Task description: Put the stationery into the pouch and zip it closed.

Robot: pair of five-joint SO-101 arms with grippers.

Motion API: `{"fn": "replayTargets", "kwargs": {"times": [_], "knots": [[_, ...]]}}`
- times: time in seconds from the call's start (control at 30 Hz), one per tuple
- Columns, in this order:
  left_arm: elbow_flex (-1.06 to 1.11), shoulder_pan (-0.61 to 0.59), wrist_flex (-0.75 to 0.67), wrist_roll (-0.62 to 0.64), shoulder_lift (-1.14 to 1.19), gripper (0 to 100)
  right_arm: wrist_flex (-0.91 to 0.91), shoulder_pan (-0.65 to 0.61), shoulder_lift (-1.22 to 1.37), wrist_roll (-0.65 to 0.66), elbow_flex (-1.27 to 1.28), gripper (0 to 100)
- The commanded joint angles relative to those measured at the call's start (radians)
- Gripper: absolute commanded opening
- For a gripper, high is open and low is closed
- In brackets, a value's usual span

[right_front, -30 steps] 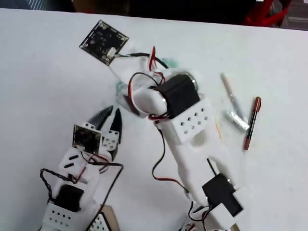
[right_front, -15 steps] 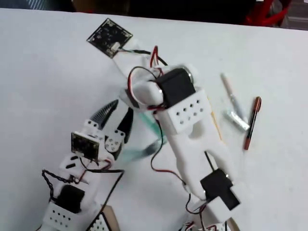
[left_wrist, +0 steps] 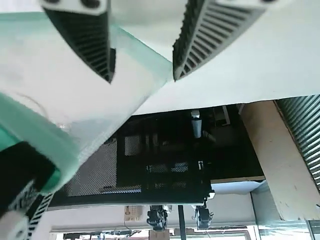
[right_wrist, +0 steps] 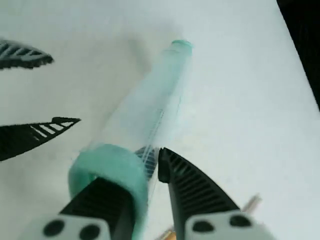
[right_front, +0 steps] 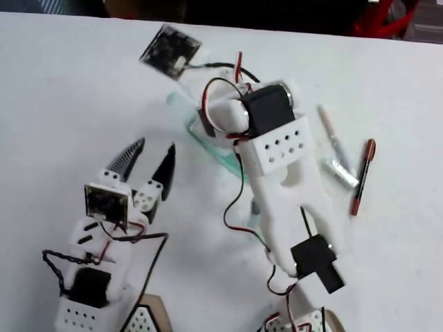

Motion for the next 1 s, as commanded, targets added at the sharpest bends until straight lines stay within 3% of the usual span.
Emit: {"fn": "replayTargets", "kwargs": {"times": [0.0,0.2,0.63,0.8,0.97], "knots": [[-0.141,0.008,0.169,-0.087,-0.012,26,0.004,0.004,-0.051,0.175,-0.041,1.9],[-0.253,0.013,0.336,-0.307,-0.012,27,0.005,-0.099,-0.127,0.351,-0.014,1.9],[-0.393,0.038,0.551,-0.537,-0.012,27,0.005,-0.277,-0.343,0.425,0.293,1.9],[-0.423,0.050,0.591,-0.554,-0.012,27,0.004,-0.318,-0.481,0.443,0.430,1.9],[-0.416,0.199,0.666,-0.554,-0.012,27,0.004,-0.358,-0.564,0.459,0.522,1.9]]}}
